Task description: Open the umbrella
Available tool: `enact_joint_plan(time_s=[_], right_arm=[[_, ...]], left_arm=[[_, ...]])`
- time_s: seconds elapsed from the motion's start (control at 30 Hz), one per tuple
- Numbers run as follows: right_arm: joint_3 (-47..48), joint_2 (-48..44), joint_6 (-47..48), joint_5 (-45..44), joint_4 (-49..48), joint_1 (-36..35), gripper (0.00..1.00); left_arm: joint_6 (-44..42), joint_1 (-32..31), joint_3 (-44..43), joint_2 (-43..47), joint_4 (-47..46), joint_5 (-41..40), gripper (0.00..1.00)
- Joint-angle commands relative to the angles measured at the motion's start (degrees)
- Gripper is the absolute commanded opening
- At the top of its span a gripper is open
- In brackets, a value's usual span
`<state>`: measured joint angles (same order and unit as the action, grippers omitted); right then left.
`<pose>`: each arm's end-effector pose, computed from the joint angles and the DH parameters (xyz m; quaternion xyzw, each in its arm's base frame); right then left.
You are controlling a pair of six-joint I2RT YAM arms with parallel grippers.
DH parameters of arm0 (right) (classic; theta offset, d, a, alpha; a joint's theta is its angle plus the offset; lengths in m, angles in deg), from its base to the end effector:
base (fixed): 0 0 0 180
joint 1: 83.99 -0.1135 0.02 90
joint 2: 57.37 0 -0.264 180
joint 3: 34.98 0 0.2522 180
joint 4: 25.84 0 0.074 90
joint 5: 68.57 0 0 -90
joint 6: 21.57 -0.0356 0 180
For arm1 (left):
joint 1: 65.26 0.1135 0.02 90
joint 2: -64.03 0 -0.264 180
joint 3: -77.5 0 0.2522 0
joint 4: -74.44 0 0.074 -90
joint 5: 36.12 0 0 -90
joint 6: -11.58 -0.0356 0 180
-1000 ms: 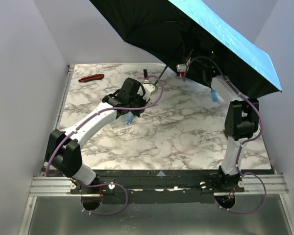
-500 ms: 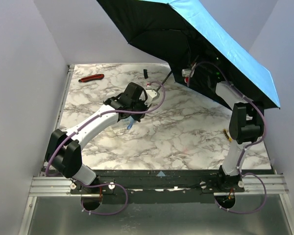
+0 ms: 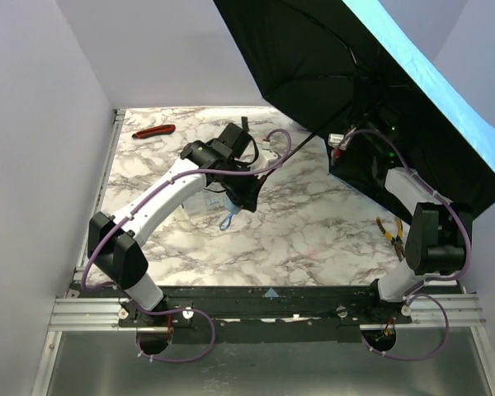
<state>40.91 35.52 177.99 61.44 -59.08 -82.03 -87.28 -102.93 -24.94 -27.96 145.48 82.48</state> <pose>0.3723 0.0102 0.3317 -0.6167 0.1122 -0.5058 0.5926 0.2499 -0.2145 0.3314 0.4278 0.8363 -0.2926 0.1788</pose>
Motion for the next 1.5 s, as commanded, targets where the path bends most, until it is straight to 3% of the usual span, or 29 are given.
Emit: enact_joint_plan(time_s=[0.0,0.4,0.53,0.73,0.83,0.93,1.03,1.2,1.33,1.47], right_arm=[[-4.6,-1.6,3.5,-6.2,2.5,-1.7,0.9],[-16.6,-10.3,4.2,-1.2,7.3,-12.0,0.97],[-19.3,-16.0,-3.2,-3.4,10.1,-14.5,0.97],[-19.9,-26.4,-29.2,-12.1,24.1,-15.5,0.97],[-15.6,-30.8,-48.6,-13.3,36.0,-15.6,0.99],[-7.0,-30.5,-76.1,-14.1,45.1,-15.6,0.99],[0.4,-27.3,-93.9,-8.7,51.9,-15.6,0.99],[2.1,-23.4,-120.4,-5.4,39.5,-16.0,0.98],[3.7,-18.2,-131.7,-6.6,34.0,-16.8,0.94],[3.0,-15.1,-143.0,-6.3,21.7,-17.5,0.93]], left_arm=[[3.9,0.3,-0.8,0.8,2.4,9.4,0.0],[11.5,1.2,-2.7,-0.9,-10.4,11.3,0.0],[13.6,2.4,-1.0,0.6,-15.6,13.3,0.0],[15.6,3.6,1.5,2.0,-20.9,15.3,0.0],[16.4,4.1,4.1,3.2,-24.3,15.9,0.0],[17.6,4.4,6.8,4.6,-28.8,16.9,0.0],[17.5,4.4,8.9,5.9,-32.0,18.0,0.0],[18.0,4.4,13.6,8.5,-39.1,18.9,0.0],[19.9,4.3,17.4,9.8,-45.6,19.7,0.0],[22.9,4.3,21.4,11.2,-54.0,23.3,0.0]])
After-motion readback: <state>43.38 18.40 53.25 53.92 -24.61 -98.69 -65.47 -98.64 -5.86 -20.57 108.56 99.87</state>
